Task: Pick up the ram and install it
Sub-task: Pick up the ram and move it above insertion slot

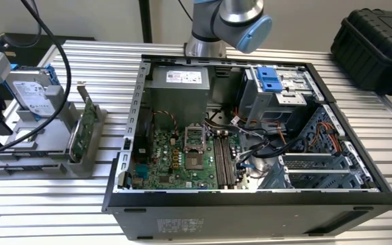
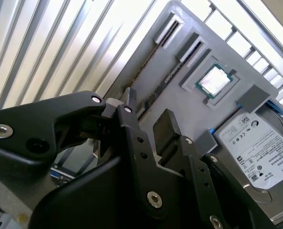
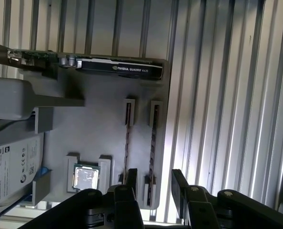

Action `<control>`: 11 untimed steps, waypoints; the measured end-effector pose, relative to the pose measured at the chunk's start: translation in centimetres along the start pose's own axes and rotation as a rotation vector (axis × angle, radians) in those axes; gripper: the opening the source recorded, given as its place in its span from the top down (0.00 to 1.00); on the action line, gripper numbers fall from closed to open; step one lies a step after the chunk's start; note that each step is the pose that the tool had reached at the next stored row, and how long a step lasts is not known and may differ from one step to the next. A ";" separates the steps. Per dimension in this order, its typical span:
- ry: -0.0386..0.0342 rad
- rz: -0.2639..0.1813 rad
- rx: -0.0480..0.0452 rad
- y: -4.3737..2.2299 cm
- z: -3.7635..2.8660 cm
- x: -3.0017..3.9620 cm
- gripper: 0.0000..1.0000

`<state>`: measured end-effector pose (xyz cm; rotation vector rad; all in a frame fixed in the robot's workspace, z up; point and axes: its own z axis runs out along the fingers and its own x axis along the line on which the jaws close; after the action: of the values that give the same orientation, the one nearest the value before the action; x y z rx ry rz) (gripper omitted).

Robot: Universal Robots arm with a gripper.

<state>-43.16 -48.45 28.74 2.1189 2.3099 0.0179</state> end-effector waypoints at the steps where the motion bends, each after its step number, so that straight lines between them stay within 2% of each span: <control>1: 0.0000 0.000 0.0000 0.00 0.06 0.00 0.00; 11: 0.0000 0.000 0.0000 -0.01 0.50 0.00 0.00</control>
<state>-43.16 -48.45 28.25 2.1189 2.3099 0.0178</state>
